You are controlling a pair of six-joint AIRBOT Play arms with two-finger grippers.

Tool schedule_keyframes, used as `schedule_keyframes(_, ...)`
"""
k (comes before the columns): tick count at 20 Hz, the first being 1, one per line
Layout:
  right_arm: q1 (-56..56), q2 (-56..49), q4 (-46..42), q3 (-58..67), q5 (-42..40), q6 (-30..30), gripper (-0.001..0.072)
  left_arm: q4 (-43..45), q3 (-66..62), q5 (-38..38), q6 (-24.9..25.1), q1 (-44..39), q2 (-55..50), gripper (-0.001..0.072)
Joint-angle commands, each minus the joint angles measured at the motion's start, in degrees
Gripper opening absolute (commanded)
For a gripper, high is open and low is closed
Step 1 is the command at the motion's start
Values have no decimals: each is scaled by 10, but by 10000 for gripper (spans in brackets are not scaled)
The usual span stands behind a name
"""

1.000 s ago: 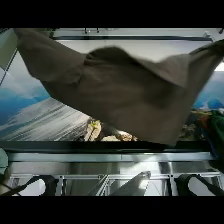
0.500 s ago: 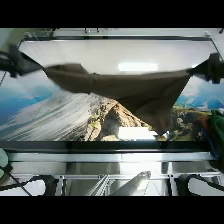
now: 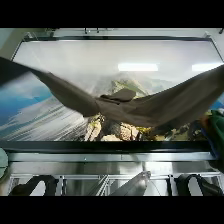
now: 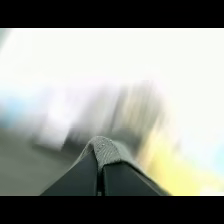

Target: Fold the shirts.

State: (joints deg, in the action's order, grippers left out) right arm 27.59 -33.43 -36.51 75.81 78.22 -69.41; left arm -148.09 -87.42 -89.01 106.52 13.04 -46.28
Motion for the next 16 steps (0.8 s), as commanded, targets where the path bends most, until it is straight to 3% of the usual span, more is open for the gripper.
schedule_keyframes(1, 47, 65, 21, 145, -141, 35, 15, 33, -244, 60, 2, 75, 62, 20)
schedule_keyframes(4, 51, -61, 43, 287, -169, 37, 16, 55, -473, 64, -1, 147, -65, 20)
schedule_keyframes(7, 50, -199, 157, 323, -143, 43, 16, 12, -523, 74, -21, 152, -196, 22)
schedule_keyframes(9, 25, -295, 186, 319, -85, 43, 17, -8, -434, 69, 30, 119, -250, 22)
schedule_keyframes(12, -43, -426, 142, 280, 3, 20, 17, 18, -205, 116, 155, 53, -271, 22)
schedule_keyframes(14, -89, -477, 74, 202, -13, 16, 16, 83, -134, 139, 158, 7, -318, 22)
schedule_keyframes(16, -119, -508, 12, 114, -107, 15, 16, 138, -124, 146, 158, -28, -385, 22)
